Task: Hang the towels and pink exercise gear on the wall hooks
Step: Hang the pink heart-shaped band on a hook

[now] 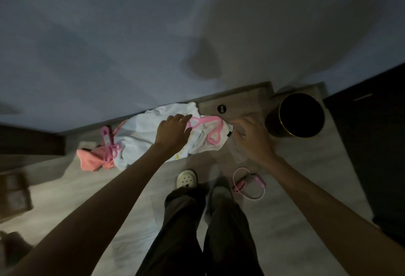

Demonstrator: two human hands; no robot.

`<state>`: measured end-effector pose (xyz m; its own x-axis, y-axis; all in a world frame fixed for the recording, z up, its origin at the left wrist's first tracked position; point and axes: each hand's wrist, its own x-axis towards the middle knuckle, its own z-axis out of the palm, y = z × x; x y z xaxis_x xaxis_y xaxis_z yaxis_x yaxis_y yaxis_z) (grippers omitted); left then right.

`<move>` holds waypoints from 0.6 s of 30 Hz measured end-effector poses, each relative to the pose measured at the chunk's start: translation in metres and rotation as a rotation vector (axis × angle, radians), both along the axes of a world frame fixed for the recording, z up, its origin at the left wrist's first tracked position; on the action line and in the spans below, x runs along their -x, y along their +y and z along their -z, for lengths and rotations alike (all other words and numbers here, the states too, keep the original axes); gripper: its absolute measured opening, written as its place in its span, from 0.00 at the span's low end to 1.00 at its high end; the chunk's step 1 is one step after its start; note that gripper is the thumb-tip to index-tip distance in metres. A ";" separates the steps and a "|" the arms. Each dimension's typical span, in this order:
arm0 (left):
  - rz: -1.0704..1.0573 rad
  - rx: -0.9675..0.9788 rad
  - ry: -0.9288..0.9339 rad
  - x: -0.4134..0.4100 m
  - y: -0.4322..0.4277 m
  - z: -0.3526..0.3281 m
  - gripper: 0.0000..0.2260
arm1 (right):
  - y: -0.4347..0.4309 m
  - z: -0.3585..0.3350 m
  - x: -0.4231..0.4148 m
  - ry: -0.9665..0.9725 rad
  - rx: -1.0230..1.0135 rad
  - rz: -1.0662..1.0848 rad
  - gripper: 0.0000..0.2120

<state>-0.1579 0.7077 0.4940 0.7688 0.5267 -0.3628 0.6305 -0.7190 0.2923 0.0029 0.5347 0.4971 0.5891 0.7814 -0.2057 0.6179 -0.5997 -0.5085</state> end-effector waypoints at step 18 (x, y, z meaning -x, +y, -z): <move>-0.139 0.145 0.040 -0.028 0.056 0.428 0.19 | 0.119 0.404 -0.034 0.229 -0.018 -0.124 0.15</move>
<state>-0.1300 0.7633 0.0659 0.6758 0.5668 -0.4712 0.7339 -0.5767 0.3589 0.0366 0.6533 0.0931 0.4281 0.8495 -0.3083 0.5537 -0.5162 -0.6534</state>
